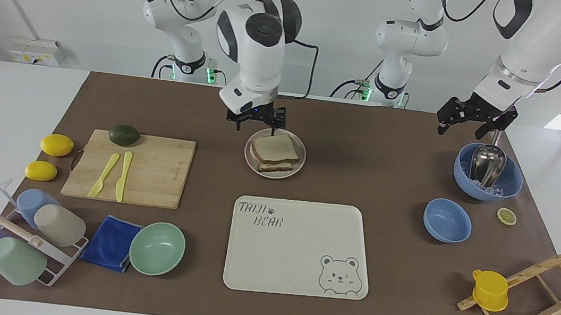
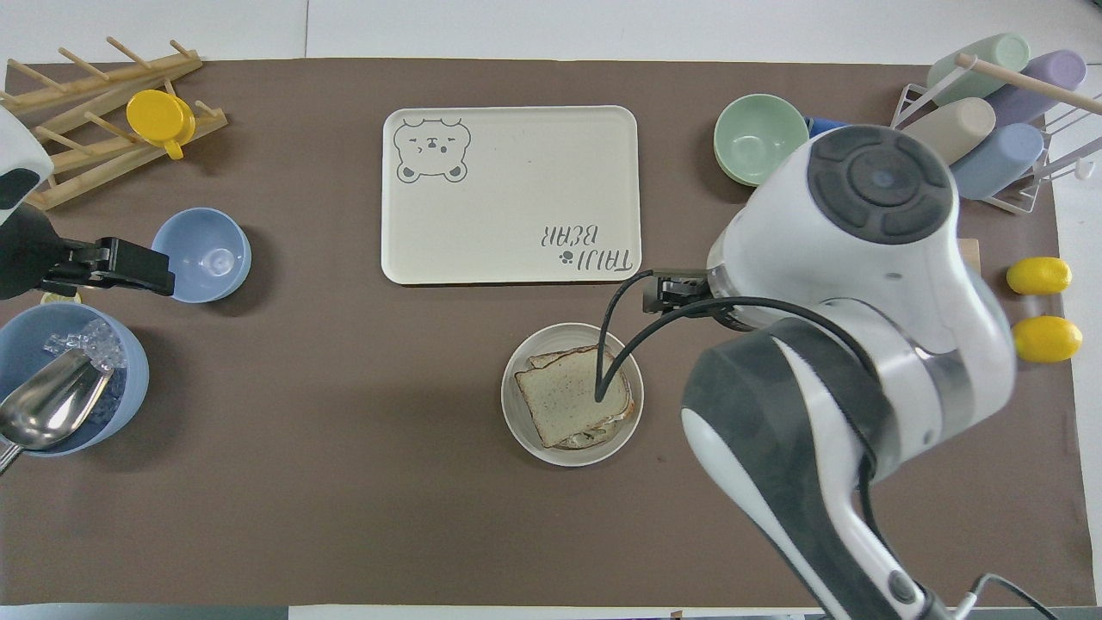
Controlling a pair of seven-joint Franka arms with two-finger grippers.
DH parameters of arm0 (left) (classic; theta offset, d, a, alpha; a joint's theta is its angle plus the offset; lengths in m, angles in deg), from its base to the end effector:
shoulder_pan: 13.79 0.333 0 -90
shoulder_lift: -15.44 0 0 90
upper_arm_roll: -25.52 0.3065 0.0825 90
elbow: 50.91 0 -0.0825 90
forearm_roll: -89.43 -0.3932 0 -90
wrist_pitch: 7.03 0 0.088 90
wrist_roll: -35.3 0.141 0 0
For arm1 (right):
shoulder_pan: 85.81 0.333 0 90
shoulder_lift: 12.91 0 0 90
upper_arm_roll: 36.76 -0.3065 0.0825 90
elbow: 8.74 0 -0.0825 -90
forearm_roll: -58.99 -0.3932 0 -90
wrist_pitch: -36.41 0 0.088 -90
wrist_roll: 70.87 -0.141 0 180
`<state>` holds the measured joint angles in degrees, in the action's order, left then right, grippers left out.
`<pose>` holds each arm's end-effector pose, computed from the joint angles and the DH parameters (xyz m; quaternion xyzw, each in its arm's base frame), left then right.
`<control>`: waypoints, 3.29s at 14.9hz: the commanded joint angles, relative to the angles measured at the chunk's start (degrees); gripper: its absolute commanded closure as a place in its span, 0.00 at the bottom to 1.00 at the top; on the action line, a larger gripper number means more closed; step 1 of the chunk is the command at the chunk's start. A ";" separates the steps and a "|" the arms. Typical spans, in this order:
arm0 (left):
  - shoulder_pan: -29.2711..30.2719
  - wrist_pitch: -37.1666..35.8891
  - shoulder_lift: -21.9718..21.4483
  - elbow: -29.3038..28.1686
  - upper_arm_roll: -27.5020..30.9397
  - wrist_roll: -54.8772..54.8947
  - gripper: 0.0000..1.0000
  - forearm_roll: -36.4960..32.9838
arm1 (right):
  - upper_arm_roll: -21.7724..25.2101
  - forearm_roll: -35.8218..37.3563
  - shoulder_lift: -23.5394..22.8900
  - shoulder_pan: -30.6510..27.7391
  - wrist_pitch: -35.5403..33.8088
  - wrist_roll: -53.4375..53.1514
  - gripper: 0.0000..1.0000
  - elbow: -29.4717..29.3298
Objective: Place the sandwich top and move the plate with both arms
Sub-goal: 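Open the right gripper and withdraw it to rest beside the board, then reach the left gripper to the white plate rim and grasp it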
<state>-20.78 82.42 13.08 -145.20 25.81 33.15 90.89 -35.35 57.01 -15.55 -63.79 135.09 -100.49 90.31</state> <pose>0.5432 -0.0674 0.5672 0.9989 -0.0395 -0.0226 0.0111 0.5401 0.2080 0.4911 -0.9962 0.0816 0.0307 0.0037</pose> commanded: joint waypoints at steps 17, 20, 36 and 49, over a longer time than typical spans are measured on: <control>-6.09 10.55 -4.33 -13.80 -0.46 -4.87 0.00 4.88 | 2.89 0.74 2.90 -18.15 -12.64 26.99 0.00 -6.32; -10.14 15.65 -3.89 -18.73 -0.46 -8.03 0.00 4.88 | 2.37 -0.22 2.99 -20.60 -12.29 26.90 0.00 -6.32; -26.14 41.84 3.93 -33.67 -0.55 -22.71 0.01 8.56 | 3.92 0.05 2.90 -17.47 -10.36 30.24 0.00 -7.02; -32.65 48.80 8.33 -36.58 -0.55 -28.08 0.29 15.25 | 4.65 -0.13 3.78 -17.01 -11.15 30.15 0.00 -6.23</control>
<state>-52.26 129.58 21.81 -180.61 24.45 5.59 104.89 -31.23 57.22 -11.91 -81.07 124.32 -71.82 84.19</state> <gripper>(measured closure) 0.238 0.000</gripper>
